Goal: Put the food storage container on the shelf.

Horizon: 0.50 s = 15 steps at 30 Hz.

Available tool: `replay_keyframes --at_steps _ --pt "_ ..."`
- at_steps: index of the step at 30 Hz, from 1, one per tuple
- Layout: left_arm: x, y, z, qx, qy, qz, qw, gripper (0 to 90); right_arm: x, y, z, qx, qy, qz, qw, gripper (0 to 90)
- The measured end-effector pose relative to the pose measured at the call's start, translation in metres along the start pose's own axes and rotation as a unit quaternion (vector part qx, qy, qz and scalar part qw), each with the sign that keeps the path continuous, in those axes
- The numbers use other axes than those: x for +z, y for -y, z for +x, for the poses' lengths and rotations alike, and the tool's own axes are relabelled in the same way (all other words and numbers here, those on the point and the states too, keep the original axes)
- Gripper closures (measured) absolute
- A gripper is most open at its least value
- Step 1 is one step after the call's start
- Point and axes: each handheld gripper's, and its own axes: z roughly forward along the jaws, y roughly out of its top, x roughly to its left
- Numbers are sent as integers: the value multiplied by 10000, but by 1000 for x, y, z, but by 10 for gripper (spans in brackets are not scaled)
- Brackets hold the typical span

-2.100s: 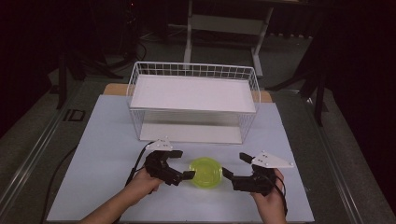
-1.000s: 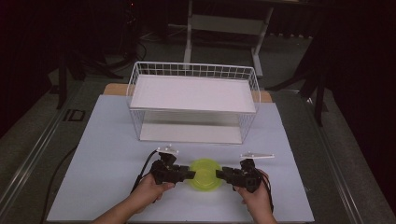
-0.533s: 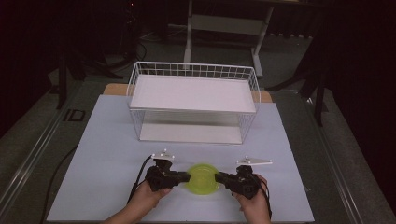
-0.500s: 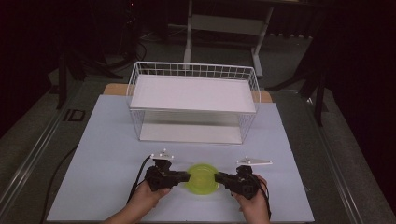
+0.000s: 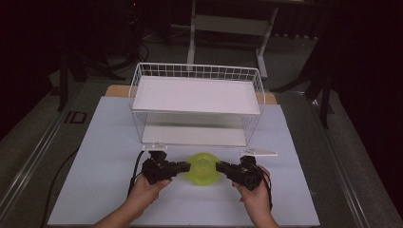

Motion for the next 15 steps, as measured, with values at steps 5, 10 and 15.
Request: replay_keyframes --at_steps 5,10,15 --pt "-1 -8 8 -64 -120 -11 9999 833 12 -9 -2 9 101 -9 9999 800" --pt "-2 -15 17 -139 -189 -157 9996 833 22 -22 -2 -65 232 -90 9997 796" --pt "0 -22 24 -262 -202 -320 9989 833 29 -32 -5 -91 302 -266 9991 792"
